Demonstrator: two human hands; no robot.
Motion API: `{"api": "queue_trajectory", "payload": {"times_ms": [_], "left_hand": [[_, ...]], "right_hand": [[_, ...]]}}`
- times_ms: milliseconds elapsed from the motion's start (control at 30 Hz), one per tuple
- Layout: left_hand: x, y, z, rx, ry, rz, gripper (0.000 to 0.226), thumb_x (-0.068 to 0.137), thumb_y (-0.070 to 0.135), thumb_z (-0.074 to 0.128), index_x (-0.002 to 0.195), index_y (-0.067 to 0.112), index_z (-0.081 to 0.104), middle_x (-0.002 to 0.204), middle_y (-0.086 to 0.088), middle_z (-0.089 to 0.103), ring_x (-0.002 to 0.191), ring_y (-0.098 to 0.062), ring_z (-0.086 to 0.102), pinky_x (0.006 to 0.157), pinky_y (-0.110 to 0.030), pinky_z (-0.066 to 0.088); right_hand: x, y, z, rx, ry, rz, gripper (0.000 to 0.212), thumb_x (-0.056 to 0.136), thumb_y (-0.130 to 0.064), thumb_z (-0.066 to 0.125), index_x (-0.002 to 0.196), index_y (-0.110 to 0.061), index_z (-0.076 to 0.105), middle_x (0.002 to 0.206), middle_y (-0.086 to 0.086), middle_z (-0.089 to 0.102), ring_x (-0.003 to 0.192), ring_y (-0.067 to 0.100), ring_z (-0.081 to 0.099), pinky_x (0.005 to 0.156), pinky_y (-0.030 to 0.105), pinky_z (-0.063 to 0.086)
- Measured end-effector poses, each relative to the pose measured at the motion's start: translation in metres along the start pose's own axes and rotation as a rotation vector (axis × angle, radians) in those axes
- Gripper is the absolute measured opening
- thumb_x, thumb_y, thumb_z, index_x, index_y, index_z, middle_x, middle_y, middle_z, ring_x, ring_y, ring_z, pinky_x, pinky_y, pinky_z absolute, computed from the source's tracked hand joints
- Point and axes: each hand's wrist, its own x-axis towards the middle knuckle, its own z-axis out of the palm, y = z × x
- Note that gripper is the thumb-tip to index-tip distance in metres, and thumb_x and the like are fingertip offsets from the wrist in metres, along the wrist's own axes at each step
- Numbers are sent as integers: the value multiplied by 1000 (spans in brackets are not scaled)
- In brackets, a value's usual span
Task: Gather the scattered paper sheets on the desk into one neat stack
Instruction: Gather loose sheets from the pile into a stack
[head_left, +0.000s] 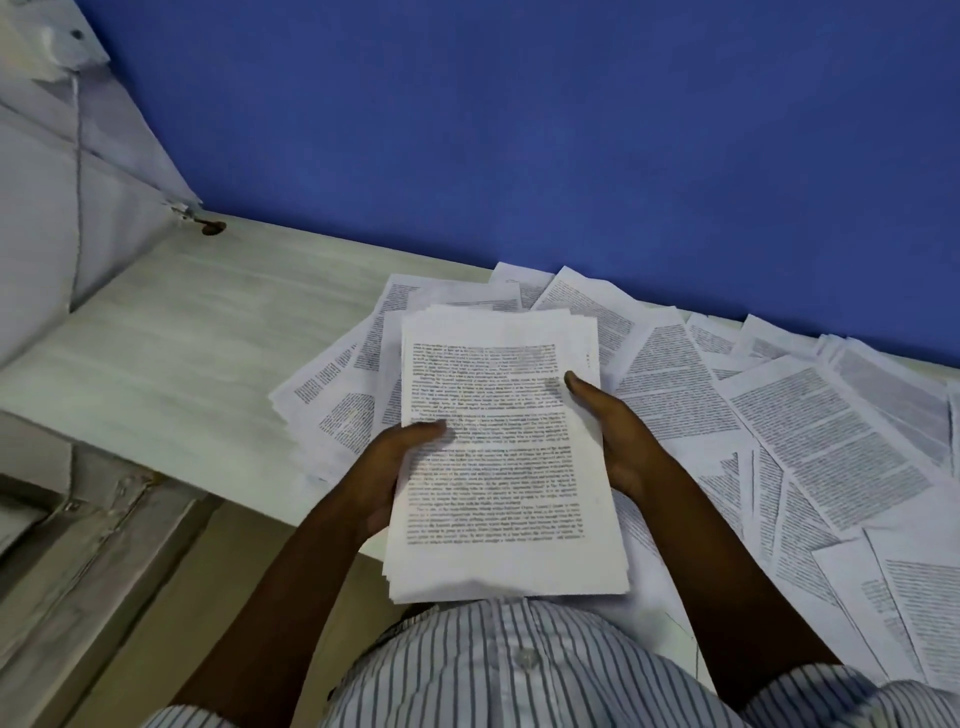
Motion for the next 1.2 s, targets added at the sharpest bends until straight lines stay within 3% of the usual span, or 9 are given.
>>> {"api": "queue_trajectory", "payload": {"times_ms": [100,200,367,533,633,767,967,1067,1200], "left_hand": [[-7,-19,3,12,59,16,38,87,14,68,122,0,66,118,-21,70,102,-37,69,92,-46,56],[-23,-44,-1,87,36,23,43,88,10,69,130,7,63,126,-14,68,115,-35,65,104,-49,48],[-28,-45,-19,148,96,68,45,84,15,77,126,9,66,126,-11,69,117,-32,66,106,-50,46],[-22,-12,-17,152,256,301,29,89,6,67,117,12,70,118,-8,73,108,-27,70,90,-37,56],[-23,7,-13,90,199,421,46,83,13,76,127,6,63,123,-10,70,113,-29,67,91,-38,57],[-22,30,-11,67,102,475,88,59,33,94,135,8,58,132,-13,65,121,-30,63,99,-46,53],[-6,59,0,118,461,569,45,85,11,74,129,12,62,122,-1,70,116,-24,65,101,-43,51],[-7,66,9,-15,430,612,39,85,4,73,120,16,64,121,-4,71,114,-26,66,99,-44,53],[-11,70,8,-116,244,637,47,85,10,72,130,14,61,129,-13,66,117,-31,65,97,-49,52]], "right_hand": [[4,19,0,-77,7,29,45,91,-32,65,133,-15,63,130,12,67,117,32,64,100,44,49],[1,39,-4,-109,13,31,44,90,-28,65,131,-13,64,128,14,67,115,34,65,100,43,51],[-2,51,-16,-161,25,59,41,90,-25,67,128,-10,66,126,19,67,116,39,64,104,51,47],[-4,54,-15,-121,4,-38,40,85,-18,64,124,-12,66,121,11,71,108,26,69,89,40,58],[0,54,-17,128,23,-69,42,84,-11,63,125,-7,65,117,14,72,99,26,72,76,40,62],[10,42,2,341,39,-156,26,83,-8,62,105,-8,77,108,14,75,89,23,74,73,37,63],[25,24,21,318,138,-258,53,82,-12,70,133,-4,59,129,20,65,115,34,65,87,42,60],[27,17,28,409,121,-274,59,79,-15,76,134,-5,59,130,18,65,114,32,66,88,43,59],[33,22,36,643,60,-315,86,62,-30,94,137,-10,58,136,15,62,129,31,56,109,47,46]]}}
